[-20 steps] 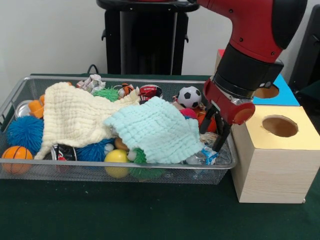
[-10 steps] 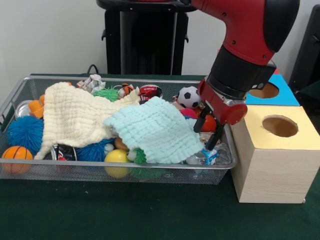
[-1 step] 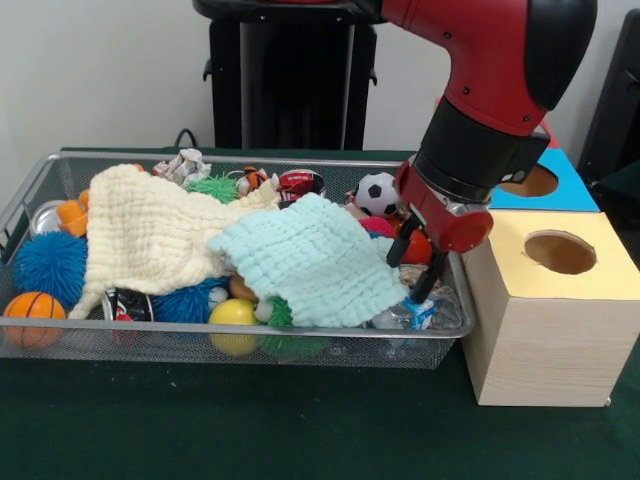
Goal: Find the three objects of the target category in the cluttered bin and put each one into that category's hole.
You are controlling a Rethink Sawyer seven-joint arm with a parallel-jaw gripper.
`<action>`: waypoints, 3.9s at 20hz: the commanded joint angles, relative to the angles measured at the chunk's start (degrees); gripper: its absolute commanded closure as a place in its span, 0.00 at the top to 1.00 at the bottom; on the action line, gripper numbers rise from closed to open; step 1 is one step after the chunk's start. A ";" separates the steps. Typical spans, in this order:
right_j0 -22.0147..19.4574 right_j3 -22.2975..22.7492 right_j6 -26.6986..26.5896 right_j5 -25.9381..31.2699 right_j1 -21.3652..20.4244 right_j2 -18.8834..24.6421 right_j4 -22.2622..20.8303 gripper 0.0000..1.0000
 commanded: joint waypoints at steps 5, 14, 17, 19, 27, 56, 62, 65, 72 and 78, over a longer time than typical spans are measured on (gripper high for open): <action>-2.34 3.70 8.04 -1.62 -0.09 9.26 0.59 1.00; -1.31 2.96 9.72 -1.01 0.47 8.80 0.96 1.00; -1.01 2.43 10.19 -1.68 1.33 8.93 1.12 1.00; -0.58 1.83 10.96 -1.33 1.89 8.60 1.25 1.00; 0.03 -0.11 12.62 -0.99 3.62 7.83 1.73 1.00; -2.50 2.06 9.68 -5.33 0.45 11.55 4.14 1.00; -4.32 5.23 7.57 -7.78 -2.30 13.86 3.52 1.00; -4.79 5.88 7.46 -8.72 -2.59 14.54 2.96 1.00; -4.72 5.90 8.58 -10.37 -1.72 15.03 2.25 1.00; -3.83 5.17 10.01 -10.61 -0.76 14.65 2.64 1.00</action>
